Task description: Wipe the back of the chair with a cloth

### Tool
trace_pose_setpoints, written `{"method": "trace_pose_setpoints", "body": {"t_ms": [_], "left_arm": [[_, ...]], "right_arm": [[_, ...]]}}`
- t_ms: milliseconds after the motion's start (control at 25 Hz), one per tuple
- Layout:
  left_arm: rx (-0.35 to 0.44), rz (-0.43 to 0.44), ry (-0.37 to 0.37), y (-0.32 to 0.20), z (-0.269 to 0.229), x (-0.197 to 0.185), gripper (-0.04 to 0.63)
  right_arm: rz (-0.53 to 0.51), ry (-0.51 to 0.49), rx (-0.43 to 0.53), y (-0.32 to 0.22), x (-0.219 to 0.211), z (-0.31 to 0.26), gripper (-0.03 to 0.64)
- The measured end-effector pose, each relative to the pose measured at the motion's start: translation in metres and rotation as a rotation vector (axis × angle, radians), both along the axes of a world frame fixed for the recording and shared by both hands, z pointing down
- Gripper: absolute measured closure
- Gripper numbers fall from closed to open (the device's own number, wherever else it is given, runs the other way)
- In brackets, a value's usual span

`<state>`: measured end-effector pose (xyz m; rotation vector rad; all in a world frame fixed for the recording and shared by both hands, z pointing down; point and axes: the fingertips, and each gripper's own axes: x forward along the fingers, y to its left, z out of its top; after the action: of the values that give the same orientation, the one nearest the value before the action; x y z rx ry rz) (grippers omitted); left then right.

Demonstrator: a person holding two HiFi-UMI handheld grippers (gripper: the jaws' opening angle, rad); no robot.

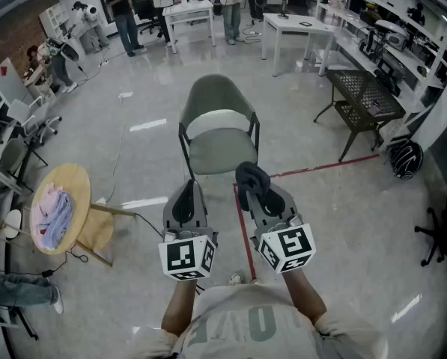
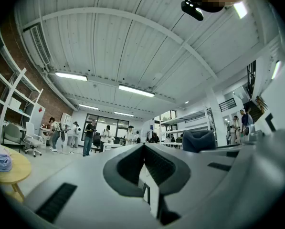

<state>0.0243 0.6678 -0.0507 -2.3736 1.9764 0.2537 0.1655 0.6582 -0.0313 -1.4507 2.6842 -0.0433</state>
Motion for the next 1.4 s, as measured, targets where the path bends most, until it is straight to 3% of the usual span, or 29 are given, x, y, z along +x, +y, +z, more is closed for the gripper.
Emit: {"method": "trace_pose_setpoints", "body": {"t_ms": [680,880,1200,1400], "left_arm": [[-0.004,0.04,0.04,-0.025,0.011,-0.018,0.581],[0.004,0.057,0.035,-0.041,0.022,-0.038,0.58],[-0.027,0.095,0.036,-0.086,0.026,-0.046,0.58],[0.039,0.124,0.079,-0.146,0.009,-0.038,0.58]], "right_arm": [[0.046,0.017,-0.006,-0.019,-0.016,0.006,0.557],[0.039,0.035,0.009,-0.035,-0.04,0.015,0.558],[0.053,0.019,-0.036,-0.078,-0.054,0.023,0.557],[0.046,0.038,-0.045,-0.135,-0.062,0.028,0.557]]}}
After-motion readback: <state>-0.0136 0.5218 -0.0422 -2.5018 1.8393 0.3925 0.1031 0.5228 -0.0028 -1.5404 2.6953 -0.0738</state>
